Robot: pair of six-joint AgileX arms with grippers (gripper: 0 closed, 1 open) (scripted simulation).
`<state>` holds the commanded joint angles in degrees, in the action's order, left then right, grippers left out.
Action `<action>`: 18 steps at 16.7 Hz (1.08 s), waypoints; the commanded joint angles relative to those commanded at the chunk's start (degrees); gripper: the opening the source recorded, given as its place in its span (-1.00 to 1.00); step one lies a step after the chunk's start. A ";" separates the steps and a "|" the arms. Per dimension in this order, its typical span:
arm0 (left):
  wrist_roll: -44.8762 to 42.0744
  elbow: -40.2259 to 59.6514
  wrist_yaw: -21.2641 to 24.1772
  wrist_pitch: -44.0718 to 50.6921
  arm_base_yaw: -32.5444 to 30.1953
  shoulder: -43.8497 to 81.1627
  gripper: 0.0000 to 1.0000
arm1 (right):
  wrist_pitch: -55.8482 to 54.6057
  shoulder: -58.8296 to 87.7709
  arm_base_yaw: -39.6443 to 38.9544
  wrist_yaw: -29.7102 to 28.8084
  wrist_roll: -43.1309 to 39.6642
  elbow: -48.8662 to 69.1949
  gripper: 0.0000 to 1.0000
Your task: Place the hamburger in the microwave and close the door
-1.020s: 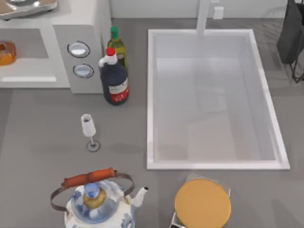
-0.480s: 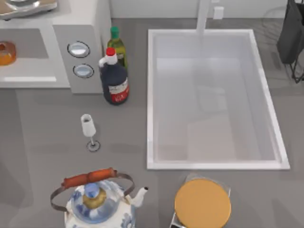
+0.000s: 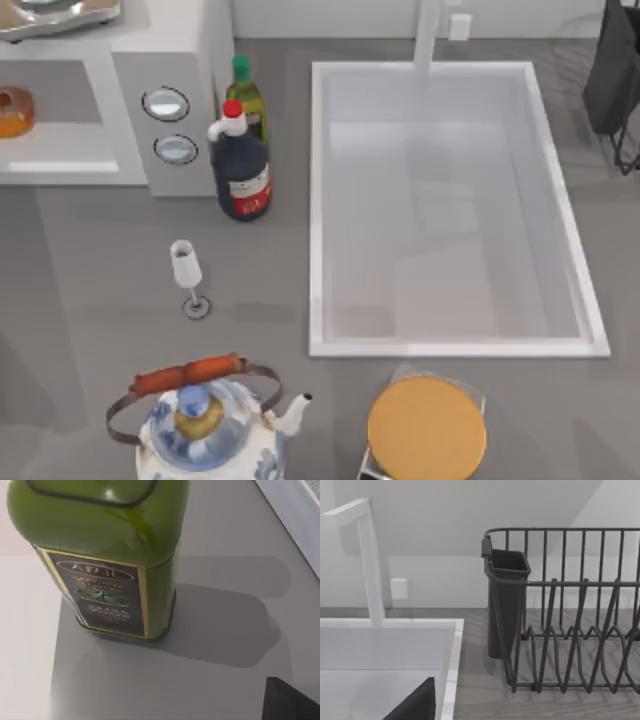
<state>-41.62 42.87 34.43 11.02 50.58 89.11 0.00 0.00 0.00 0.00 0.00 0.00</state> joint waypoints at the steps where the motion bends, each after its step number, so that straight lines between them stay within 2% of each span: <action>1: 1.32 -0.34 0.63 -0.72 0.01 -1.34 -1.00 | 0.00 0.00 0.00 0.00 0.00 0.00 1.00; 4: 7.47 -3.40 1.16 -3.36 -1.10 -8.14 -1.00 | 0.00 0.00 0.00 0.00 0.00 0.00 1.00; 6: 11.23 -6.74 -0.31 -4.30 -4.48 -12.07 -1.00 | 0.00 0.00 0.00 0.00 0.00 0.00 1.00; 9: 14.58 -11.69 -5.00 -4.79 -11.92 -15.03 -1.00 | 0.00 0.00 0.00 0.00 0.00 0.00 1.00; 12: 15.49 -15.04 -9.77 -5.33 -16.49 -16.65 -1.00 | 0.00 0.00 0.00 0.00 0.00 0.00 1.00; 18: 15.41 -14.27 -11.75 -5.68 -17.16 -17.20 -1.00 | 0.00 0.00 0.00 0.00 0.00 0.00 1.00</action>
<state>-26.21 28.60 22.68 5.35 33.42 71.92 0.00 0.00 0.00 0.00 0.00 0.00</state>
